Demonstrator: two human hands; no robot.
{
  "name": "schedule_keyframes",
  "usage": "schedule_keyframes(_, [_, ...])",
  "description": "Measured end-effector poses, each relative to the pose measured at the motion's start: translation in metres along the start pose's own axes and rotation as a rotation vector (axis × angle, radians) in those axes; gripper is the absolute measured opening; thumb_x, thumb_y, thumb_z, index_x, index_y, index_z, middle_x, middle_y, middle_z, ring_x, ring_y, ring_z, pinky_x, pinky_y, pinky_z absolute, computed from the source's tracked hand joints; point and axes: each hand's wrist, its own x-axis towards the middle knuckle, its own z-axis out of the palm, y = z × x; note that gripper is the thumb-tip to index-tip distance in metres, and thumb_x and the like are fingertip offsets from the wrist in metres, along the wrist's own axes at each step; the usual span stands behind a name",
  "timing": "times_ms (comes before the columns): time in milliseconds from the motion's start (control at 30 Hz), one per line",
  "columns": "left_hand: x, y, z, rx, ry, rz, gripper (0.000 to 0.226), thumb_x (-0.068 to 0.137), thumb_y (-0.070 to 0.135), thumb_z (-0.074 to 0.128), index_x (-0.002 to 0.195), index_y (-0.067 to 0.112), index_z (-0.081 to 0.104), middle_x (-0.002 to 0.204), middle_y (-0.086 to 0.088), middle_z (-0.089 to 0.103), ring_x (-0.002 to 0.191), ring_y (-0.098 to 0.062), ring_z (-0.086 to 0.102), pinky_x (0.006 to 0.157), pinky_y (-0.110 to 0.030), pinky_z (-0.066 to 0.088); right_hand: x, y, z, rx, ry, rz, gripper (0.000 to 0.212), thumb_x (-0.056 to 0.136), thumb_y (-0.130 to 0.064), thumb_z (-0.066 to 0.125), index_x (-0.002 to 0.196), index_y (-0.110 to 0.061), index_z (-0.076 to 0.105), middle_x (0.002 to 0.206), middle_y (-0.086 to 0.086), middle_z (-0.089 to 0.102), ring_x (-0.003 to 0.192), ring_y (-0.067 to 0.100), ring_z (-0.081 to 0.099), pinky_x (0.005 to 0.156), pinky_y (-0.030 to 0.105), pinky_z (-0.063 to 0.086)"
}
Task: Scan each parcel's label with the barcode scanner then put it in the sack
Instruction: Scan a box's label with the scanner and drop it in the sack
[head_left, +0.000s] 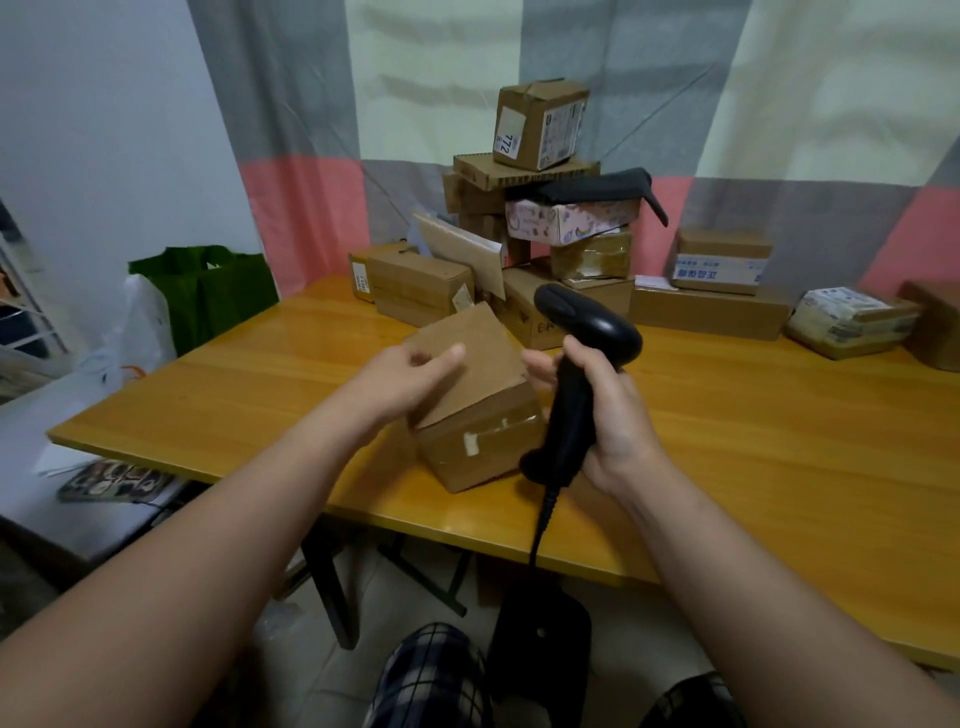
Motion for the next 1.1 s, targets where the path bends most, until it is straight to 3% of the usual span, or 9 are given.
schedule_keyframes(133, [-0.019, 0.016, -0.006, 0.281, -0.145, -0.085, 0.111, 0.065, 0.088, 0.035, 0.147, 0.014, 0.034, 0.145, -0.01, 0.044, 0.126, -0.028, 0.046, 0.09, -0.033, 0.037, -0.01, 0.003, 0.023, -0.022, -0.097, 0.003, 0.022, 0.093, -0.026, 0.058, 0.109, -0.012, 0.059, 0.104, 0.015, 0.073, 0.096, 0.022, 0.071, 0.085, 0.034, 0.057])
schedule_keyframes(200, [-0.019, 0.007, -0.015, 0.378, -0.154, -0.123, 0.106, 0.072, 0.082, 0.046, 0.149, 0.013, 0.024, 0.146, -0.009, 0.041, 0.127, -0.028, 0.045, 0.091, -0.031, 0.037, -0.011, 0.006, 0.028, -0.043, -0.038, 0.006, 0.027, 0.091, -0.027, 0.063, 0.113, -0.011, 0.059, 0.104, 0.015, 0.073, 0.097, 0.022, 0.071, 0.081, 0.032, 0.057])
schedule_keyframes(300, [-0.019, -0.013, -0.029, 0.586, -0.13, -0.16, 0.104, 0.071, 0.084, 0.047, 0.145, 0.012, 0.033, 0.144, -0.012, 0.043, 0.125, -0.031, 0.044, 0.103, -0.041, 0.039, -0.014, 0.013, 0.025, -0.111, 0.151, 0.026, 0.046, 0.085, -0.037, 0.069, 0.121, -0.012, 0.057, 0.105, 0.006, 0.071, 0.091, 0.017, 0.067, 0.066, 0.027, 0.048])
schedule_keyframes(400, [-0.029, -0.021, -0.029, 0.711, 0.033, -0.112, 0.092, 0.08, 0.078, 0.042, 0.144, 0.011, 0.037, 0.151, -0.015, 0.026, 0.136, -0.034, 0.027, 0.108, -0.045, 0.029, -0.019, 0.027, 0.017, -0.101, 0.223, 0.127, 0.06, 0.081, -0.044, 0.071, 0.129, -0.014, 0.052, 0.105, 0.004, 0.064, 0.092, 0.02, 0.061, 0.074, 0.036, 0.048])
schedule_keyframes(500, [-0.047, -0.013, -0.015, 0.652, 0.181, 0.116, 0.079, 0.084, 0.069, 0.047, 0.147, 0.024, 0.032, 0.148, -0.01, 0.027, 0.136, -0.03, 0.025, 0.108, -0.045, 0.03, -0.026, 0.037, 0.013, -0.092, 0.218, 0.191, 0.057, 0.082, -0.042, 0.071, 0.128, -0.012, 0.054, 0.094, 0.003, 0.063, 0.086, 0.02, 0.061, 0.072, 0.037, 0.049])
schedule_keyframes(667, [-0.059, -0.011, 0.011, 0.831, 0.106, 0.124, 0.083, 0.074, 0.084, 0.04, 0.135, 0.028, 0.036, 0.141, -0.01, 0.035, 0.13, -0.033, 0.028, 0.102, -0.051, 0.031, -0.038, 0.046, 0.011, -0.121, 0.163, 0.186, 0.048, 0.085, -0.038, 0.069, 0.124, -0.013, 0.057, 0.093, 0.002, 0.065, 0.087, 0.018, 0.062, 0.074, 0.036, 0.05])
schedule_keyframes(800, [-0.053, -0.026, -0.008, 0.69, 0.08, 0.3, 0.062, 0.076, 0.069, 0.053, 0.126, 0.034, 0.043, 0.131, -0.004, 0.04, 0.13, -0.028, 0.029, 0.106, -0.046, 0.022, -0.04, 0.042, 0.001, -0.248, 0.155, 0.137, 0.053, 0.082, -0.045, 0.07, 0.122, -0.013, 0.058, 0.102, 0.005, 0.066, 0.098, 0.024, 0.062, 0.084, 0.04, 0.05])
schedule_keyframes(933, [-0.06, -0.055, -0.015, 0.401, 0.211, 0.287, 0.108, 0.053, 0.084, 0.057, 0.145, 0.038, 0.025, 0.159, -0.003, 0.006, 0.145, -0.029, 0.005, 0.115, -0.054, 0.01, -0.042, 0.037, -0.006, -0.405, 0.056, 0.064, 0.032, 0.088, -0.04, 0.065, 0.113, -0.022, 0.057, 0.102, -0.007, 0.06, 0.095, 0.012, 0.055, 0.077, 0.032, 0.043])
schedule_keyframes(1100, [-0.068, -0.073, 0.001, 0.196, 0.343, 0.254, 0.11, 0.06, 0.058, 0.079, 0.147, 0.04, 0.013, 0.159, 0.0, -0.011, 0.146, -0.029, -0.004, 0.116, -0.052, 0.012, -0.042, 0.045, 0.002, -0.567, -0.053, -0.056, 0.018, 0.09, -0.035, 0.063, 0.107, -0.03, 0.058, 0.096, -0.017, 0.058, 0.09, 0.001, 0.052, 0.07, 0.017, 0.038])
